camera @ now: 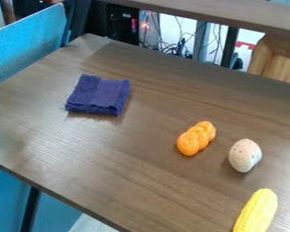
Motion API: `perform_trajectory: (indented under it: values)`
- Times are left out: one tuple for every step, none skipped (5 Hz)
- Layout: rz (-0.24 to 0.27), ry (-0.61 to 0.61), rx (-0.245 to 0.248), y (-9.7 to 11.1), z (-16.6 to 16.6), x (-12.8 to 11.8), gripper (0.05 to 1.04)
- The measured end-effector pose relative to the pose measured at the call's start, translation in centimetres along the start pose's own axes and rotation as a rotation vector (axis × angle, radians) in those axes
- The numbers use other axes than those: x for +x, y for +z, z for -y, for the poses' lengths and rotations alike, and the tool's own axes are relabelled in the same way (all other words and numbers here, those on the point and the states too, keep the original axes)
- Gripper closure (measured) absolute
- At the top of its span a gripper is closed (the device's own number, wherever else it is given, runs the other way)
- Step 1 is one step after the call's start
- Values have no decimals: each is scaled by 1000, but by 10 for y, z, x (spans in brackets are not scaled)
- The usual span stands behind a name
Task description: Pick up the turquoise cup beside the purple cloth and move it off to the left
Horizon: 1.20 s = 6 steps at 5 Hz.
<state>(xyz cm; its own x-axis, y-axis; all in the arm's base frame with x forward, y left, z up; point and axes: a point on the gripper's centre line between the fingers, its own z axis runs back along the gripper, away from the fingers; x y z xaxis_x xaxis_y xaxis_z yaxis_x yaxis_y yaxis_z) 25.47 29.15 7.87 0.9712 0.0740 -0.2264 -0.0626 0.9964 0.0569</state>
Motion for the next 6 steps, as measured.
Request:
perform_trajectory:
  values:
    - [-8,4,-18,-3,-9,-11,987]
    - [5,-7,-62,-14,-20,-20,987]
    - [20,-14,-83,-14,-29,-23,959]
    - [40,-39,-96,-15,-30,-24,761]
    - [44,-51,-95,-19,-30,-23,463]
    - [58,-82,-113,-25,-22,-24,167]
